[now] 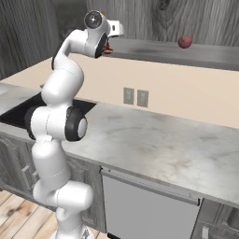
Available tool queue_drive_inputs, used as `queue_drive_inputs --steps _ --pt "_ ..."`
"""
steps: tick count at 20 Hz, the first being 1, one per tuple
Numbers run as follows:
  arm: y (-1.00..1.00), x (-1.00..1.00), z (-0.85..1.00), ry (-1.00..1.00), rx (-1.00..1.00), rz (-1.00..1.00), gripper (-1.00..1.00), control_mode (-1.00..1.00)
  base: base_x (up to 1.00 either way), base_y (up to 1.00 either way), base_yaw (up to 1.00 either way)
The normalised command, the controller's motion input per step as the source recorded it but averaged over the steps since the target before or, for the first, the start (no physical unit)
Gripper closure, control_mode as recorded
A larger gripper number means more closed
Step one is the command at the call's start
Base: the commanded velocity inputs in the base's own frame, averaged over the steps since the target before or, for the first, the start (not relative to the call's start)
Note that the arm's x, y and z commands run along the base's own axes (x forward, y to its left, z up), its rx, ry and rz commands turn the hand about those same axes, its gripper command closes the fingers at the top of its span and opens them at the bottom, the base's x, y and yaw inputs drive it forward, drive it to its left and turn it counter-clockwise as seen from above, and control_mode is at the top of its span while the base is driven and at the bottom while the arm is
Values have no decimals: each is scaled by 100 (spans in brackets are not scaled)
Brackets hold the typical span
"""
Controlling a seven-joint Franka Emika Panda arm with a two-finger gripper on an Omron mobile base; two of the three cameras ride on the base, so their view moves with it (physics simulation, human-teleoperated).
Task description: Pick the jar and candle from the dining table and place them in the open cabinet. Close the cabinet after placing the objects.
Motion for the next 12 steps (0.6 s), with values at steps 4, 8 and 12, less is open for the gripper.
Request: queue_drive_inputs --steps 4,8,12 --pt "0 48 0 0 0 -1 100 -100 0 0 0" --pt "0 44 0 0 0 -1 100 -100 0 0 0" --pt "0 37 0 0 0 0 100 -100 0 0 0"
